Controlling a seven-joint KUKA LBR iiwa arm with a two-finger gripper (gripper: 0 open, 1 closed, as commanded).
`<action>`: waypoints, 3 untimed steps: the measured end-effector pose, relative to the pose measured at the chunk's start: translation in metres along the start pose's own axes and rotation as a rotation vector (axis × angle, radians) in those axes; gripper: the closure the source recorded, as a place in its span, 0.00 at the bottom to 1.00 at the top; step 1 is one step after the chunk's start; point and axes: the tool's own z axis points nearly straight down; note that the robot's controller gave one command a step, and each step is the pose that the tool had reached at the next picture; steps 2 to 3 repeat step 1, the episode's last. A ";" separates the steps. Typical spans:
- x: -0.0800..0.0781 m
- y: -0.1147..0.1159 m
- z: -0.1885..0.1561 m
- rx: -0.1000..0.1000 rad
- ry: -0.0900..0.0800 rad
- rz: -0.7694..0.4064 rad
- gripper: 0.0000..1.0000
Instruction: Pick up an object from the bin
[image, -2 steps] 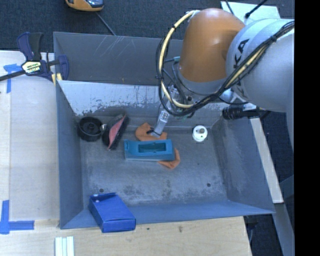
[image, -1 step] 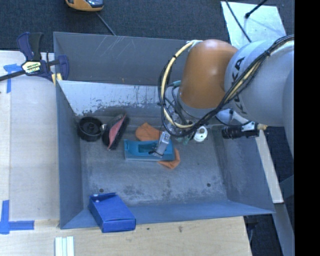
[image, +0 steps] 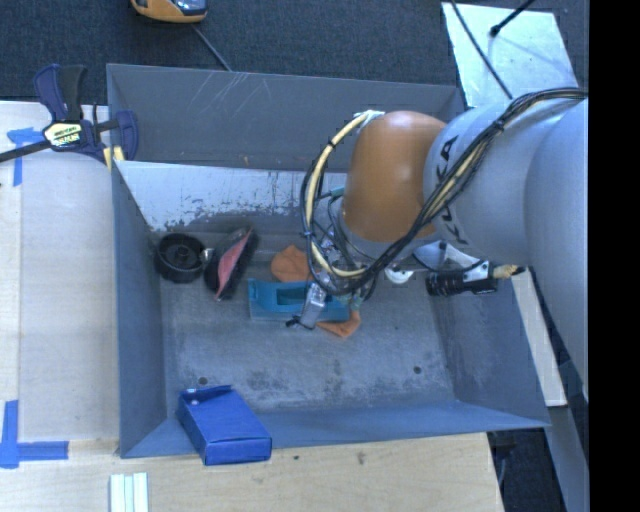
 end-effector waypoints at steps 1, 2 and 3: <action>0.005 0.002 0.028 -0.003 -0.003 0.118 1.00; 0.005 0.002 0.028 -0.003 -0.003 0.118 1.00; 0.005 0.002 0.028 -0.003 -0.003 0.118 1.00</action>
Offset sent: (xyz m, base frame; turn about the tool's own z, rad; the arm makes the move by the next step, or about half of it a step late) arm 0.0000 0.0000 0.0000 0.0000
